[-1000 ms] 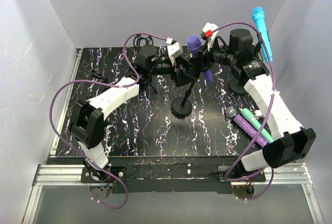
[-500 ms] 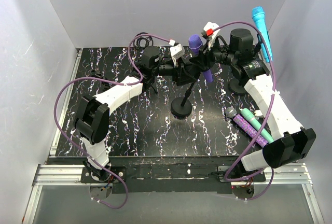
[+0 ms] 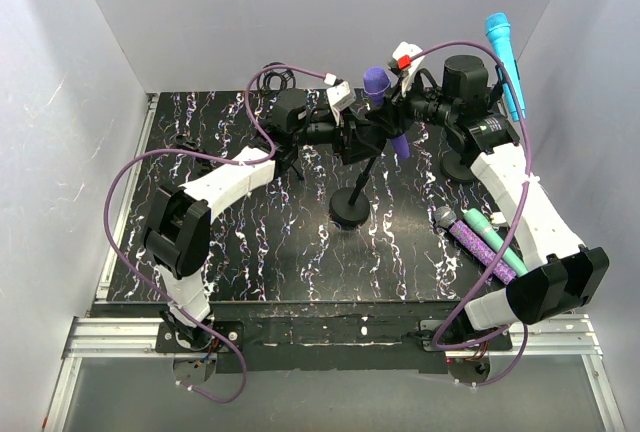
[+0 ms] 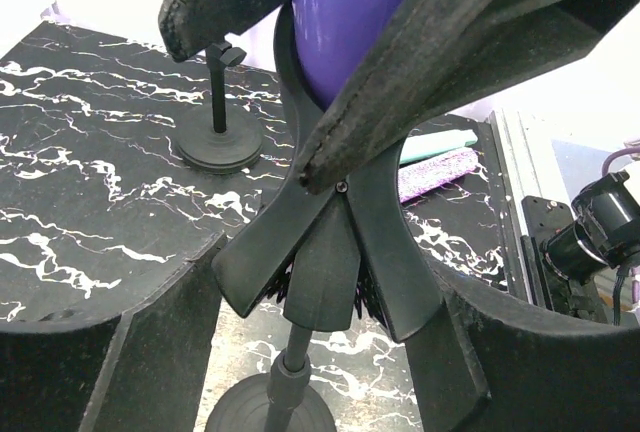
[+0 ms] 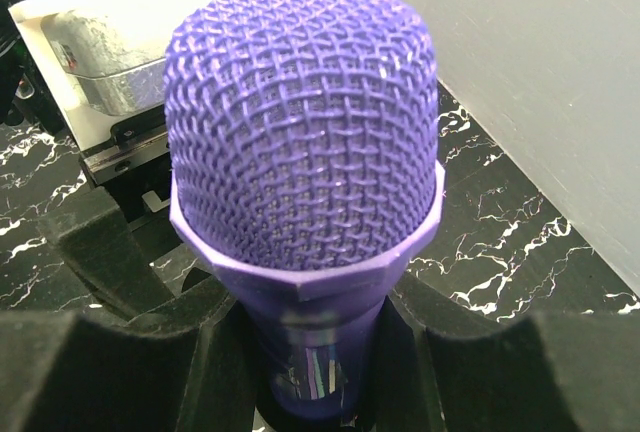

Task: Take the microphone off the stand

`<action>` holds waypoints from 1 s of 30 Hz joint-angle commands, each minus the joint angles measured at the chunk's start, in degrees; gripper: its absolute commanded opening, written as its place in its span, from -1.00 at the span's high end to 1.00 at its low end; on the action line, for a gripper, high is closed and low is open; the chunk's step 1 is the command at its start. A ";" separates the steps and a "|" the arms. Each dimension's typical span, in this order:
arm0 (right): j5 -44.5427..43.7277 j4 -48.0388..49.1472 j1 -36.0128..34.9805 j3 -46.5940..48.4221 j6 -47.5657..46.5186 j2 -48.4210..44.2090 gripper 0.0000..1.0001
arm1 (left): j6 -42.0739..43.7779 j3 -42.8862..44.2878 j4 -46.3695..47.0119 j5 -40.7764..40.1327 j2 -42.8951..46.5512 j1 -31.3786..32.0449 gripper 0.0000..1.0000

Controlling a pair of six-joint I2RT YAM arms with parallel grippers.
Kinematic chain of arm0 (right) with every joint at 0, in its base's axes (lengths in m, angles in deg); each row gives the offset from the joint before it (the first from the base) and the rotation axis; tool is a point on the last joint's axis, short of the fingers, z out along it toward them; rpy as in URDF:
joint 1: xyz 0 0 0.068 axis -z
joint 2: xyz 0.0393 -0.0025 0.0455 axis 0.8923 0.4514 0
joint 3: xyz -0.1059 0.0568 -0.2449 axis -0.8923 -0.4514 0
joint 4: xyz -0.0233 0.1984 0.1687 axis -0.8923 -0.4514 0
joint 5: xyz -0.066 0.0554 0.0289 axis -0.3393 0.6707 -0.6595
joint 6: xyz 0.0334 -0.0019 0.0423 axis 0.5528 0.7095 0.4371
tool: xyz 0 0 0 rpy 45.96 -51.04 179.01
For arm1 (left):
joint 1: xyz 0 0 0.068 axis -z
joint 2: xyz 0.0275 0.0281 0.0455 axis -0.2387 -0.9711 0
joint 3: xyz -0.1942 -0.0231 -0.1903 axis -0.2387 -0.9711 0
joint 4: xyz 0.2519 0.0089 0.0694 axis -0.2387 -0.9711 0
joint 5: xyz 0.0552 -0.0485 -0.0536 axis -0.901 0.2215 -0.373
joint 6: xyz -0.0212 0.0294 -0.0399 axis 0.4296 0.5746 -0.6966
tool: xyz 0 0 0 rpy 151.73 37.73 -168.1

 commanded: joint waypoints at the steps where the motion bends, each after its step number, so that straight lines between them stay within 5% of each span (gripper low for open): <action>1: 1.28 1.05 -0.23 0.50 2.13 -1.42 0.97 | -0.37 2.11 1.24 0.05 3.48 0.08 -0.27; 14: 1.19 0.52 -0.32 0.32 1.95 -1.60 0.97 | -0.82 2.82 2.38 -0.83 3.92 0.08 -0.35; 30: 1.72 -0.71 -0.23 4.54 3.27 0.07 0.97 | 1.82 2.73 0.45 2.77 3.92 0.08 0.92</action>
